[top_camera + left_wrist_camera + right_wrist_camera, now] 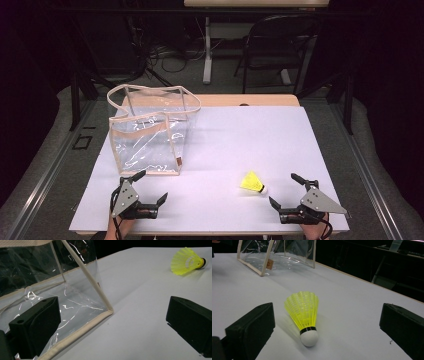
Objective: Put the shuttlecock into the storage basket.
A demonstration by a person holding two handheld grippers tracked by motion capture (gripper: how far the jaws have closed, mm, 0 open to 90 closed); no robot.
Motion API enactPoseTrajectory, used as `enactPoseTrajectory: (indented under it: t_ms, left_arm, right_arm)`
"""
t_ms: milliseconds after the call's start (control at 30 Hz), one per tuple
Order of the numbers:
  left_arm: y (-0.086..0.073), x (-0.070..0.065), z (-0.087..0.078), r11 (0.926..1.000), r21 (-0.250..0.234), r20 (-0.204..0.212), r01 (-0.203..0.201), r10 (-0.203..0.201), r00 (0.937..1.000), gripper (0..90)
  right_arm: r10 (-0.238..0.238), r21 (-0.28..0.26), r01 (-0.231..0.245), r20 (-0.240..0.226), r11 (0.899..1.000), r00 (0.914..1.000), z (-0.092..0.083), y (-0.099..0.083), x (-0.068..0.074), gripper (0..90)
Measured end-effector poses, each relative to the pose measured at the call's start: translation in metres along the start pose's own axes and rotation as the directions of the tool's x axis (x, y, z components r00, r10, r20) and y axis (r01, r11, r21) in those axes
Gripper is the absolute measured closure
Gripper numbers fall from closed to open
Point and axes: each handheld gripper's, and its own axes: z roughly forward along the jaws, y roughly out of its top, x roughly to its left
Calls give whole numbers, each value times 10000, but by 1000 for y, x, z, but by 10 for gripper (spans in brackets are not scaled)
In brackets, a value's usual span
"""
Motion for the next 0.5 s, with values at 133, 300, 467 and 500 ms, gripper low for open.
enactPoseTrajectory:
  t_ms: [133,300,467,500]
  left_arm:
    - [0,1,0,10000,11,-6,3,-3,10000,0]
    - [0,0,2,10000,29,4,41,-41,10000,0]
    - [0,1,2,10000,46,0,45,-45,10000,0]
    - [0,1,2,10000,32,5,31,-31,10000,0]
  right_arm:
    - [22,-8,-22,-1,10000,10000,0,0,0,0]
    - [52,18,-52,-3,10000,10000,0,0,-1,0]
    - [98,91,-97,-46,9999,9999,1,-1,-1,0]
    - [116,99,-116,-46,9999,9999,1,-1,-1,0]
